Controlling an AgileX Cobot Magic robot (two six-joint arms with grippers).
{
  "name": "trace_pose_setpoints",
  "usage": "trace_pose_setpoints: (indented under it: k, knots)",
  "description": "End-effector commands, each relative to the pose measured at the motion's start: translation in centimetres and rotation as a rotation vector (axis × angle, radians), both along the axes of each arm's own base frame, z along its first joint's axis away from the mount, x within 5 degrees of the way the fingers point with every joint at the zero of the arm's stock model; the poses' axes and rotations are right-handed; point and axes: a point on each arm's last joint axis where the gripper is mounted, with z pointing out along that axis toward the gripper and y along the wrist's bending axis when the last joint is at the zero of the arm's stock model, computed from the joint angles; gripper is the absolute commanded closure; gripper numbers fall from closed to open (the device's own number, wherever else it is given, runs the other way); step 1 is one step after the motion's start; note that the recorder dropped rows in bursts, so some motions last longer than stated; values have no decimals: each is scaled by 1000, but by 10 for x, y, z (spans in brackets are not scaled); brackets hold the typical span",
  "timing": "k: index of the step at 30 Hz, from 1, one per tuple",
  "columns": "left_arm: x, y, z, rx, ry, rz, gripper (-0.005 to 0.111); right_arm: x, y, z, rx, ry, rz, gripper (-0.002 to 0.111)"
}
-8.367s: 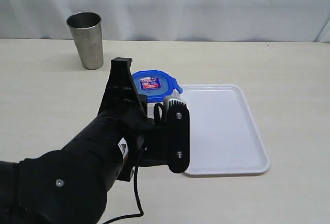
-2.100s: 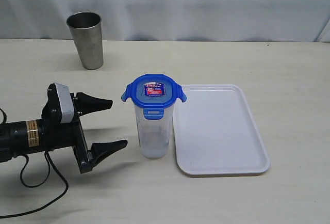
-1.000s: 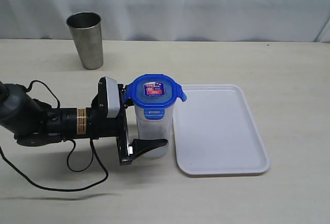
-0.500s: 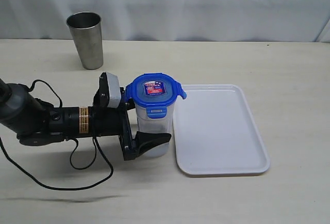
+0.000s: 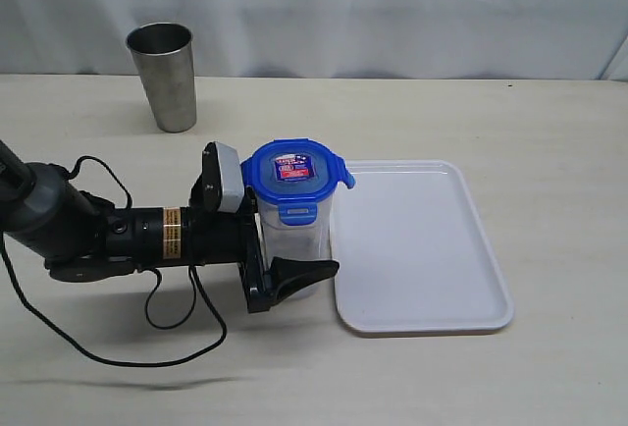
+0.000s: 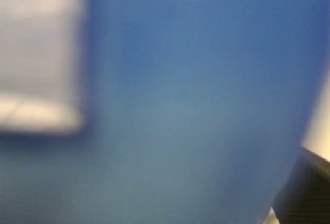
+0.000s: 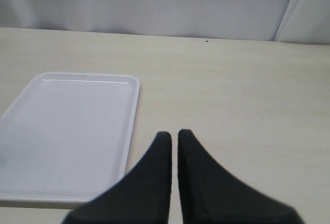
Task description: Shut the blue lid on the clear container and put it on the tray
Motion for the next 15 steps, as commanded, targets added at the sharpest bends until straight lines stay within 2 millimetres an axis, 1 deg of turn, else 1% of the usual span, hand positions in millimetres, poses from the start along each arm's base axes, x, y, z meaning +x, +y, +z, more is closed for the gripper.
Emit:
trace_pose_setpoints:
  k: [1,15]
  knots:
    - [2,-1,2,-15,-6,17,14,0,0,-1,3,-6,-9,104]
    - [3,-1,2,-18,-2,29,14,0,0,-1,3,-6,-9,104]
